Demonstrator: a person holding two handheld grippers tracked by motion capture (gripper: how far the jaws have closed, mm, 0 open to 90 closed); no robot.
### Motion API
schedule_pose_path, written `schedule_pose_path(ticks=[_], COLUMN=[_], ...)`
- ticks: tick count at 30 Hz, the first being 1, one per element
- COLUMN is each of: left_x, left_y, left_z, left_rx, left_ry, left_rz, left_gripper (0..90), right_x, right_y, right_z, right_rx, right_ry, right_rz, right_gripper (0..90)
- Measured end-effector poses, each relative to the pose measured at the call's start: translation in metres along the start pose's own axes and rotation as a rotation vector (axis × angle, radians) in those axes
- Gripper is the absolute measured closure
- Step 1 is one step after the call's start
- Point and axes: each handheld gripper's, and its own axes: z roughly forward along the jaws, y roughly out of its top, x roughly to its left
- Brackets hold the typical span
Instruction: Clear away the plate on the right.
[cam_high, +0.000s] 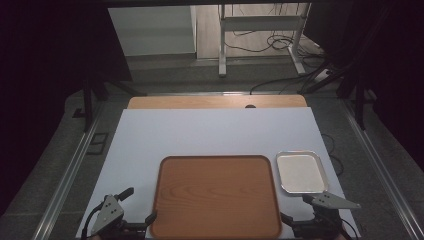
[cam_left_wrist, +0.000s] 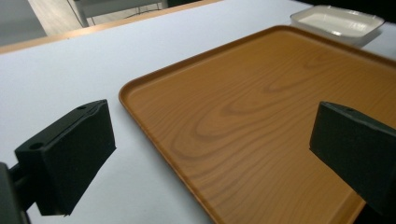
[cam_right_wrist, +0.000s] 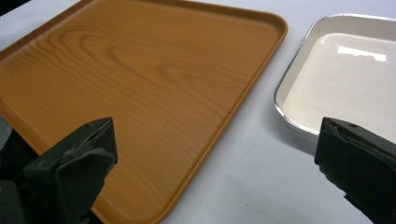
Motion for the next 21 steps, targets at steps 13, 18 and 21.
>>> schedule_pose_path(ticks=[13, 18, 21], left_x=[-0.0047, -0.0065, -0.0063], left_y=[0.0001, 0.0005, 0.0005], left_z=[0.0046, 0.0048, 0.0046], left_rx=[0.050, 0.072, 0.071], left_ry=[-0.012, -0.005, -0.005], left_rz=[0.019, 0.032, 0.029], left_gripper=[0.0, 0.6, 0.5], right_x=[0.0002, 0.0001, -0.0002], right_y=[0.0002, 0.0007, 0.0008], right_z=[0.0016, 0.0024, 0.0027], right_rx=[0.012, 0.018, 0.022], right_ry=[-0.004, 0.002, 0.008], right_rz=[-0.003, 0.000, -0.001], right_gripper=[0.0, 0.0, 0.0])
